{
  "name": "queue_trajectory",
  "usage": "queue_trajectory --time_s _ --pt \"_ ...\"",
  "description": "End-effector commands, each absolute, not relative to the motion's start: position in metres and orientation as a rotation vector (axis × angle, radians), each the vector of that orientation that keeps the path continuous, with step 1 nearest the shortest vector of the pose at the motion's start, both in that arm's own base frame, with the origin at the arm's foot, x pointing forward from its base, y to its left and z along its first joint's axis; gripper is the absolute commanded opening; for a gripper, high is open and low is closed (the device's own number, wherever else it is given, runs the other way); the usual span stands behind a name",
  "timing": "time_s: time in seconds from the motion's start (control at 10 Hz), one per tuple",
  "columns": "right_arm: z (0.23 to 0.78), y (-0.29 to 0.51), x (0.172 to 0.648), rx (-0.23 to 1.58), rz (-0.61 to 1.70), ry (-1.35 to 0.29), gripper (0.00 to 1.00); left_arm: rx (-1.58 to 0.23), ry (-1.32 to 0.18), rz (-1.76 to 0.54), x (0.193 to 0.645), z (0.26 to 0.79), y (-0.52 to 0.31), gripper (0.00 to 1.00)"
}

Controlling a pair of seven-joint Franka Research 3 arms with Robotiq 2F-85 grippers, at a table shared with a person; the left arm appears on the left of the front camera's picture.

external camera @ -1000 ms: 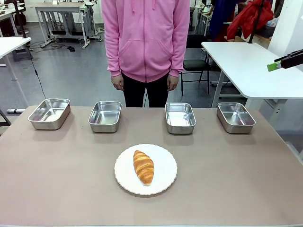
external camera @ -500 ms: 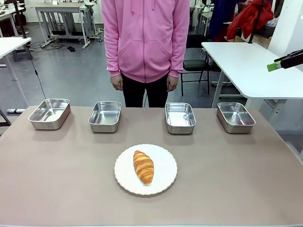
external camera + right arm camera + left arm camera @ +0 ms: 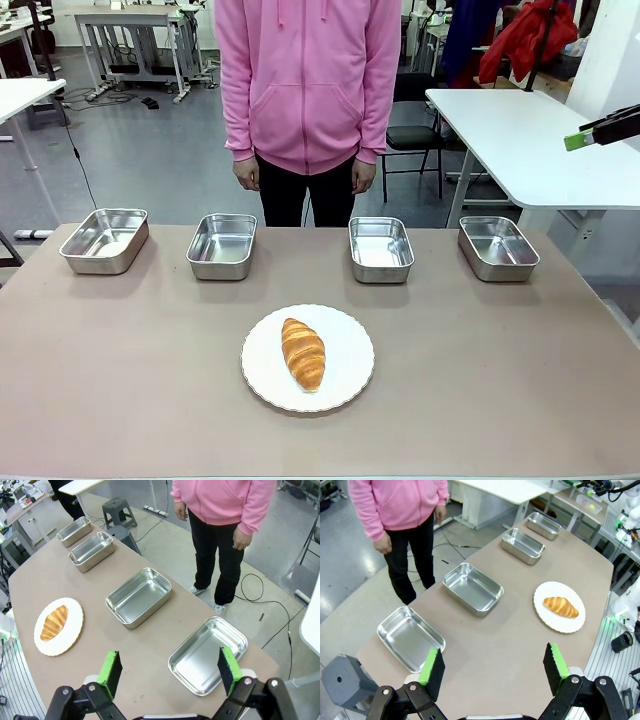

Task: Place the bread in the container.
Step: Place the Butter Roll into the Airtight Container indicated by the human.

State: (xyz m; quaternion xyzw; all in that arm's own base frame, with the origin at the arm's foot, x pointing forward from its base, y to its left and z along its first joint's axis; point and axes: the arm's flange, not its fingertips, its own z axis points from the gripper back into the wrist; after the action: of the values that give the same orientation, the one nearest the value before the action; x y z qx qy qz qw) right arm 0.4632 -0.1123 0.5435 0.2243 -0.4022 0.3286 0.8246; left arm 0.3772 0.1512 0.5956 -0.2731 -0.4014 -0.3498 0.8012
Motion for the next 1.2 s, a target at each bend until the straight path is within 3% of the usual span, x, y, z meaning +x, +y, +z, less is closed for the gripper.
queue_trajectory --time_s 0.0,1.1 --pt "0.5433 -0.1109 0.4631 0.478 0.701 -0.857 1.0 -0.585 -0.866 -0.753 0.3772 0.5969 0.1502 1.0" --pt "0.5433 -0.1109 0.4631 0.478 0.701 -0.857 1.0 -0.585 -0.866 -0.753 0.3772 0.5969 0.1502 1.0"
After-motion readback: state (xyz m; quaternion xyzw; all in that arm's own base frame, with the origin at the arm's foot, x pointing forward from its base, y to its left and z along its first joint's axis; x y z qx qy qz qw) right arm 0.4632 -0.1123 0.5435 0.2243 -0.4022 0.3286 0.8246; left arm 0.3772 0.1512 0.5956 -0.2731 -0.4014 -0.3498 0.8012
